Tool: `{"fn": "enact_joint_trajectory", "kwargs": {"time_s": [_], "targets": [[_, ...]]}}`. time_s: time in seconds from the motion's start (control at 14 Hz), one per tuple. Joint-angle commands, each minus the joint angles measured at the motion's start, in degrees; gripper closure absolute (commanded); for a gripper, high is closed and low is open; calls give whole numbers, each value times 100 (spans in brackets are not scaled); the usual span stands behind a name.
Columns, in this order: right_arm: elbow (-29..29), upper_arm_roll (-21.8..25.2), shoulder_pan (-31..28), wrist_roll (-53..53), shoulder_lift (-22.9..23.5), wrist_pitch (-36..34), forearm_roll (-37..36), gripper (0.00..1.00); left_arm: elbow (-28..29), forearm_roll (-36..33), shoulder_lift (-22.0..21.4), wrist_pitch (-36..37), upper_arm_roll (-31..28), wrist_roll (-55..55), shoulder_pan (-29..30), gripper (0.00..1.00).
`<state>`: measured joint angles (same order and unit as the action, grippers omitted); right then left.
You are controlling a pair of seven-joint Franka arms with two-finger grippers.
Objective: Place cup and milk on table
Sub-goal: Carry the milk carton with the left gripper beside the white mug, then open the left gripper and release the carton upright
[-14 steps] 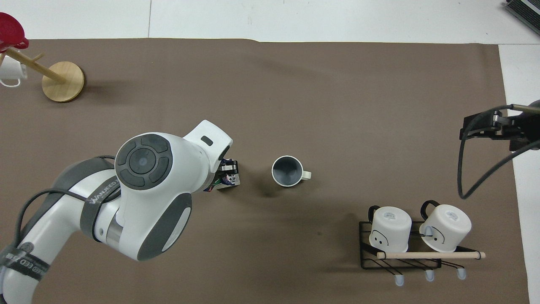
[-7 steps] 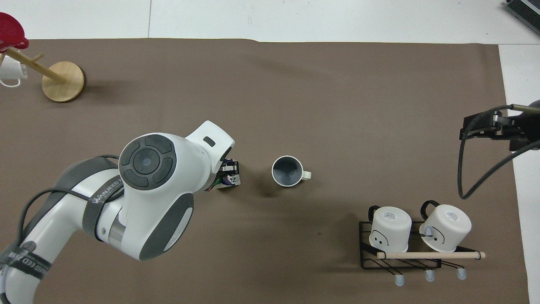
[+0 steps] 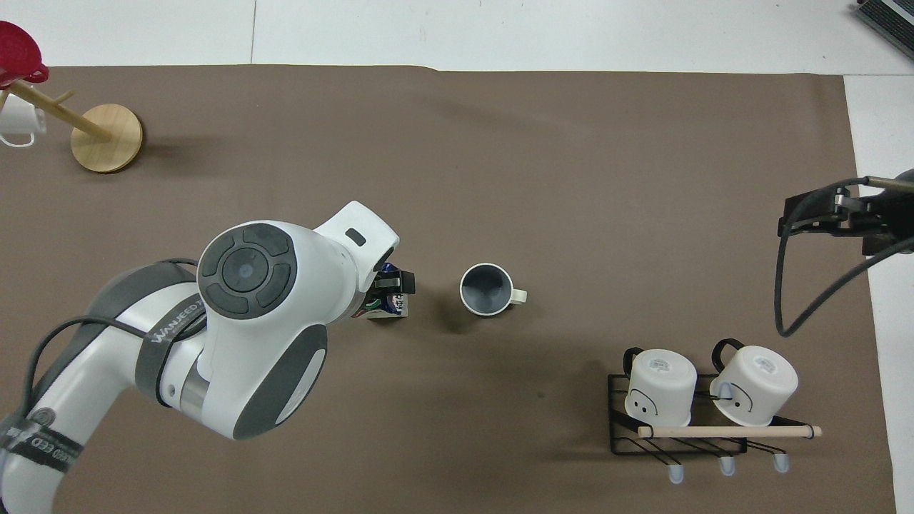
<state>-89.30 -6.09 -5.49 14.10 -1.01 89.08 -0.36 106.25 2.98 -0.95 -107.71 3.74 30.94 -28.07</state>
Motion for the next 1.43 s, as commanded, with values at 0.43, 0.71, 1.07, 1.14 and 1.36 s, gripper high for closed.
{"fn": "enact_joint_trajectory", "kwargs": {"time_s": [0.43,0.71,1.07,1.14,1.36], "targets": [[-158,-33,-84,-92,-136,75,115,0,-244,-60,-696,1191,-110,-1976,1285,0],[-158,-33,-84,-92,-136,75,115,0,-508,-69,-678,1393,-171,-2417,1559,0],[-158,-33,-84,-92,-136,75,115,0,-614,-95,-652,1420,-163,-2453,1928,0],[-158,-33,-84,-83,-136,75,106,0,-614,-104,-652,1420,-163,-2453,1963,0],[-158,-6,-215,-65,-136,136,80,0,-614,-122,-643,1411,-163,-2453,2069,0]]}}
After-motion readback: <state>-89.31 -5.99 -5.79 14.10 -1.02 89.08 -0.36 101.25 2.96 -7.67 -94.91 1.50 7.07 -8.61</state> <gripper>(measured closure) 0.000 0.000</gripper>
